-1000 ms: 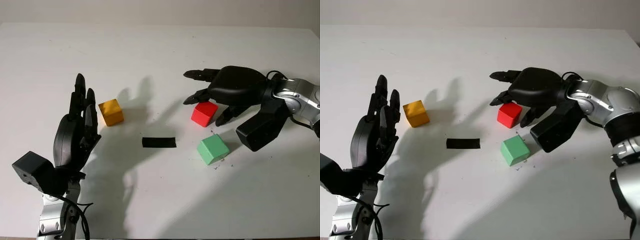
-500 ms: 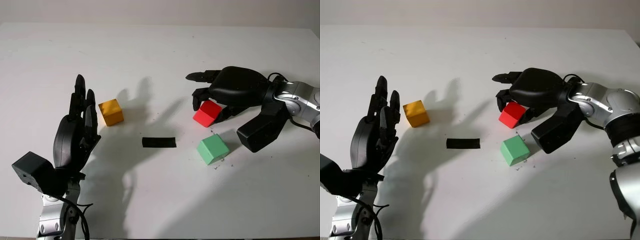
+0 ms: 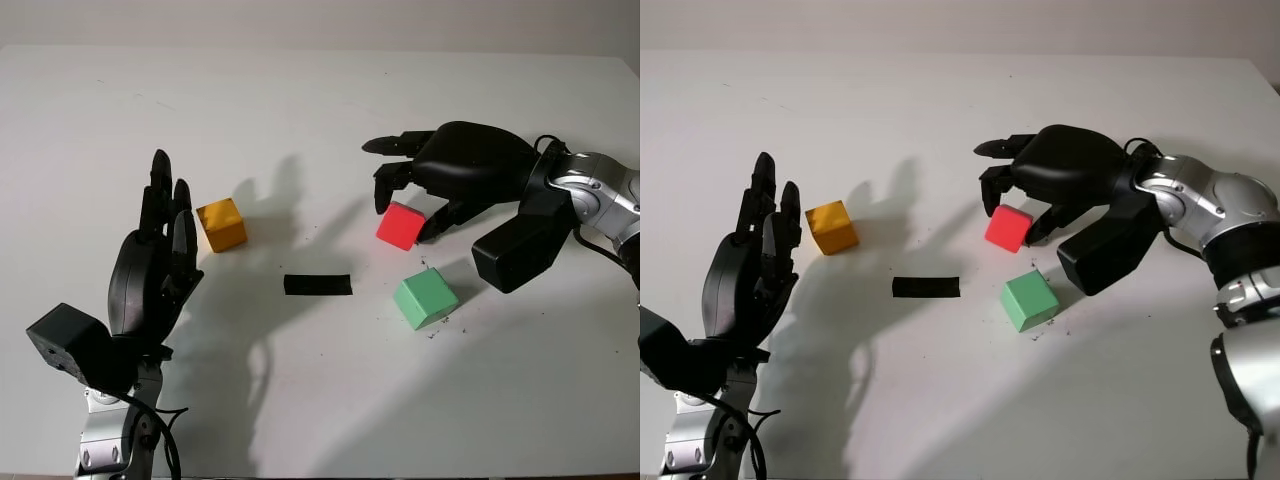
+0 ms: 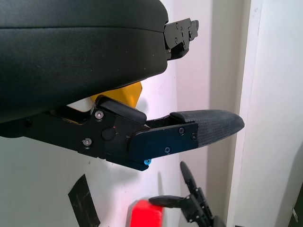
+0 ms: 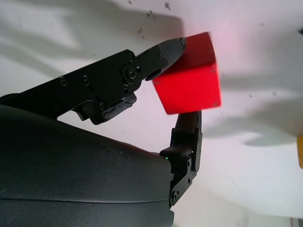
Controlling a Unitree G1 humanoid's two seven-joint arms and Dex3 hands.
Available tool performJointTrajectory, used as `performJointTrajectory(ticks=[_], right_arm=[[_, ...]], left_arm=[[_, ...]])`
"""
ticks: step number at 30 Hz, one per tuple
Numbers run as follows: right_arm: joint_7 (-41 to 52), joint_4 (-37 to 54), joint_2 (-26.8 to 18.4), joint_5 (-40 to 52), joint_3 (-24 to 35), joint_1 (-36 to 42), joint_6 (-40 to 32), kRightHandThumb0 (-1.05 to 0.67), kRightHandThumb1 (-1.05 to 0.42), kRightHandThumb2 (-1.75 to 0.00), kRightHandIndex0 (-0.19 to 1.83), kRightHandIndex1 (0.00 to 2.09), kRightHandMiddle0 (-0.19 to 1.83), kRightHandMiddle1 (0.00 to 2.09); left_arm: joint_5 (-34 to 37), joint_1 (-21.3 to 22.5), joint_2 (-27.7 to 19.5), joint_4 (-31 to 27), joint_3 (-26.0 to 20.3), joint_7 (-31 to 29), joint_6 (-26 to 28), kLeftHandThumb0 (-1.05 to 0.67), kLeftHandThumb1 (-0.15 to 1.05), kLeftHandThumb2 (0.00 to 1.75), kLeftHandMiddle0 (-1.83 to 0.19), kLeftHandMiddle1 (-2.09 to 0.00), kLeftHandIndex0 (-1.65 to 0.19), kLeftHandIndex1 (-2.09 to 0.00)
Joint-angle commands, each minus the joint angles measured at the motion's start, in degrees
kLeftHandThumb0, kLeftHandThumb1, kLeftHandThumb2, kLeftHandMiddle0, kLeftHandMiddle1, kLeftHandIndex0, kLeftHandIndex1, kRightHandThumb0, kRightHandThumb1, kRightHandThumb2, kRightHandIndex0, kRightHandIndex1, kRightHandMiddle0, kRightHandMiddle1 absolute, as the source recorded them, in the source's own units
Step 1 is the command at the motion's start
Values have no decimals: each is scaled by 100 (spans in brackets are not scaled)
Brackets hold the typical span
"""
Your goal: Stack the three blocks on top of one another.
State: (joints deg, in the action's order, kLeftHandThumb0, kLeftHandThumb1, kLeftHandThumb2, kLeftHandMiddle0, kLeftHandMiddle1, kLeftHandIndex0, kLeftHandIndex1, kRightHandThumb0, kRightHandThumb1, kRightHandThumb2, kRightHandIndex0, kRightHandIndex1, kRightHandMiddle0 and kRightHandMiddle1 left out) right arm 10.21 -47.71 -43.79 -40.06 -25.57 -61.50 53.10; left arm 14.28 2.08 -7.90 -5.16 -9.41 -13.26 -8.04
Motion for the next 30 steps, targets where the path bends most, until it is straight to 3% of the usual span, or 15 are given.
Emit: performJointTrajectory(ticks=[1, 11, 18, 21, 30], right_arm=[[156, 295, 86, 207, 167, -167, -64, -38, -91, -5, 23, 6, 51, 118], [876, 805, 637, 588, 178, -328, -95, -39, -91, -6, 23, 6, 57, 111], [1061, 658, 938, 835, 197, -403, 231, -41, -93, -5, 18, 4, 46, 134], [1724, 539, 1166, 1571, 244, -327, 65, -39, -93, -5, 18, 4, 43, 136], [3157, 730, 1419, 2499, 250, -104, -715, -36, -91, -5, 14, 3, 45, 133]], left_arm=[[8, -79, 35, -98, 18, 11, -31, -73, 105, 58, 19, 0, 19, 0], [-37, -101, 61, -76, 56, 23, -102, -73, 105, 60, 19, 0, 19, 0], [-45, -166, 60, -85, 34, 30, -218, -72, 105, 60, 19, 0, 19, 0], [-123, -215, 64, -170, 58, 118, -195, -72, 105, 61, 19, 0, 19, 0], [-14, -296, 55, -257, 43, 88, -173, -71, 105, 60, 19, 0, 19, 0]])
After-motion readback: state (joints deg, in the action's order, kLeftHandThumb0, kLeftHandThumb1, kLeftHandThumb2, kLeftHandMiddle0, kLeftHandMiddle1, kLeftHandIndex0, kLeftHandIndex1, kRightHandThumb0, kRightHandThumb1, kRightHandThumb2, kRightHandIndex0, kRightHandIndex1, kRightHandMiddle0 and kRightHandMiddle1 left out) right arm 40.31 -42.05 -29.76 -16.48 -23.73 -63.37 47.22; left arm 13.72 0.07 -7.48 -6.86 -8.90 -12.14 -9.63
